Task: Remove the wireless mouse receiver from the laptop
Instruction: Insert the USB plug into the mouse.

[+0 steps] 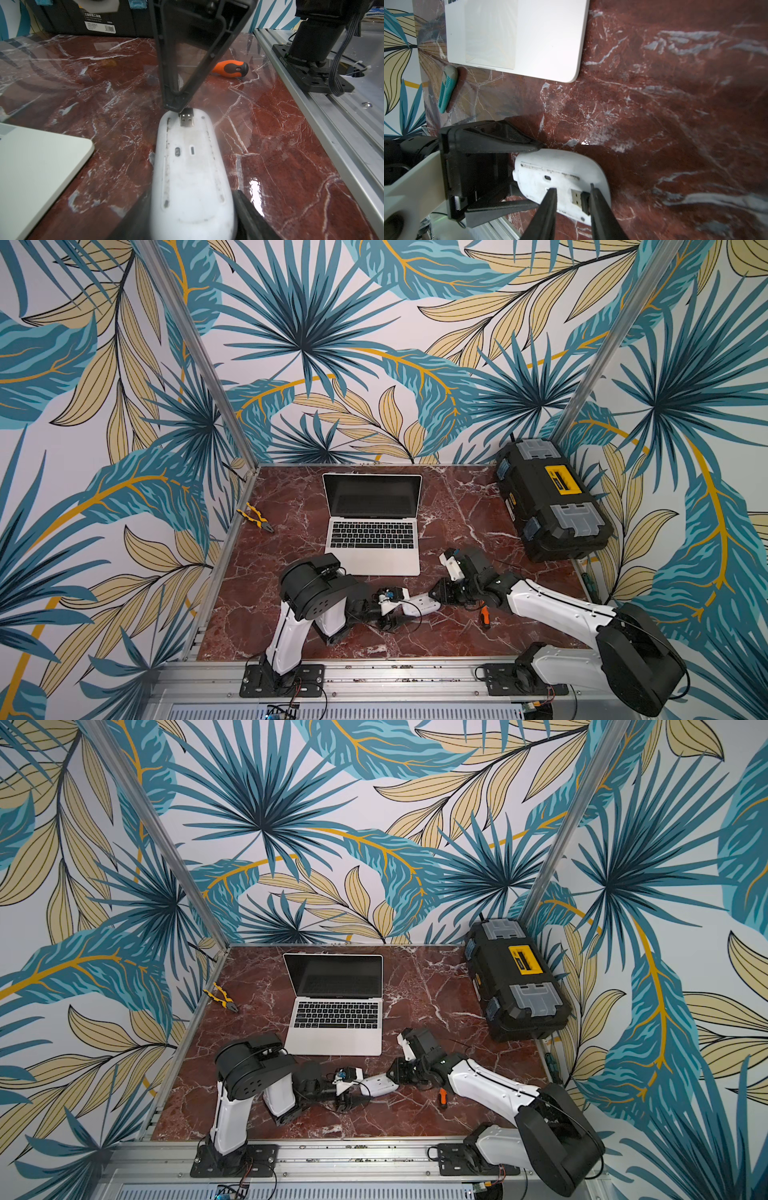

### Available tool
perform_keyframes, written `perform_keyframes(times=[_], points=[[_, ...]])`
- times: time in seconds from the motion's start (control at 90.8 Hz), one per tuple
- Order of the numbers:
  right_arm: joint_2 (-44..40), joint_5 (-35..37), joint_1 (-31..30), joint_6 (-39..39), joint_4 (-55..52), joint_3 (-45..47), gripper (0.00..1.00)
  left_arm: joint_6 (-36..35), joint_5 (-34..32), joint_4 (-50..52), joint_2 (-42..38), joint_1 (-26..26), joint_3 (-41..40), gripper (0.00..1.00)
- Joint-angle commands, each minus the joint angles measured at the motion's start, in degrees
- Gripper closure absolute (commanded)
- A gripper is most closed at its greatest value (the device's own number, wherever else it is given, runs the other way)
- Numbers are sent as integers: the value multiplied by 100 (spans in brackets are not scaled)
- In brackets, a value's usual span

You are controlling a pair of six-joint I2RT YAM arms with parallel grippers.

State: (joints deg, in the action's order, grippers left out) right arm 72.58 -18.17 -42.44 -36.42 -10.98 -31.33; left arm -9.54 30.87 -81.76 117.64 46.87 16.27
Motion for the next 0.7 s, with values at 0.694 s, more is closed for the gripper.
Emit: perform_keyframes(times=[0.694], points=[[-38, 318, -28, 170, -382, 22, 75, 95, -37, 109, 142, -32, -2, 45]])
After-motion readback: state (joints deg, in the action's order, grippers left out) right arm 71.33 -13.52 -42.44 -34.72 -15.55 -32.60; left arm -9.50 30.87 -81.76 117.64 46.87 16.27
